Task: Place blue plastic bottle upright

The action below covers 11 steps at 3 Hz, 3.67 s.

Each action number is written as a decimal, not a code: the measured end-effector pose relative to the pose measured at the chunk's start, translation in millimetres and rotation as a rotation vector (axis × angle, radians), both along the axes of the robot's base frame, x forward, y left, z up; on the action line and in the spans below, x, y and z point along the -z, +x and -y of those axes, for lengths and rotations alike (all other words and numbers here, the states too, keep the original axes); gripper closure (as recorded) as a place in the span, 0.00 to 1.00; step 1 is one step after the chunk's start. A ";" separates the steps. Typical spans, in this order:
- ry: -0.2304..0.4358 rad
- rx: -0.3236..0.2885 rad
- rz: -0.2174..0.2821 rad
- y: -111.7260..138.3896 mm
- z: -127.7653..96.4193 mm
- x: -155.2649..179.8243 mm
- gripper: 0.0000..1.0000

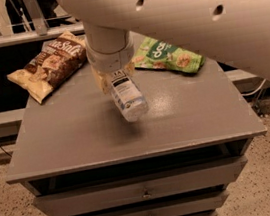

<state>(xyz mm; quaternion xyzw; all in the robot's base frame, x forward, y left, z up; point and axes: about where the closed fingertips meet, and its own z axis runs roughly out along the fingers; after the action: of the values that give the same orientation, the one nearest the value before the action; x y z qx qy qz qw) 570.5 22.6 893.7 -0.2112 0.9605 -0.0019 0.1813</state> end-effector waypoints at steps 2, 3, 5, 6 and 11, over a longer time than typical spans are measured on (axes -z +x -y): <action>0.393 -0.177 0.247 15.8 22.6 -72.5 1.00; 0.598 -0.248 0.357 15.5 5.0 -90.7 1.00; 0.692 -0.277 0.446 7.1 -3.1 -120.7 1.00; 0.699 -0.308 0.486 6.1 -6.4 -123.3 1.00; 0.747 -0.599 0.907 4.8 -36.2 -96.9 1.00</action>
Offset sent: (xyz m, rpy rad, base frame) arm 0.0203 -0.0102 0.1427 0.5480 -0.6223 0.7042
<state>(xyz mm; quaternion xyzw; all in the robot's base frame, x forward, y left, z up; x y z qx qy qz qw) 575.3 58.8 990.6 -0.3705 0.6246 0.2931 0.6218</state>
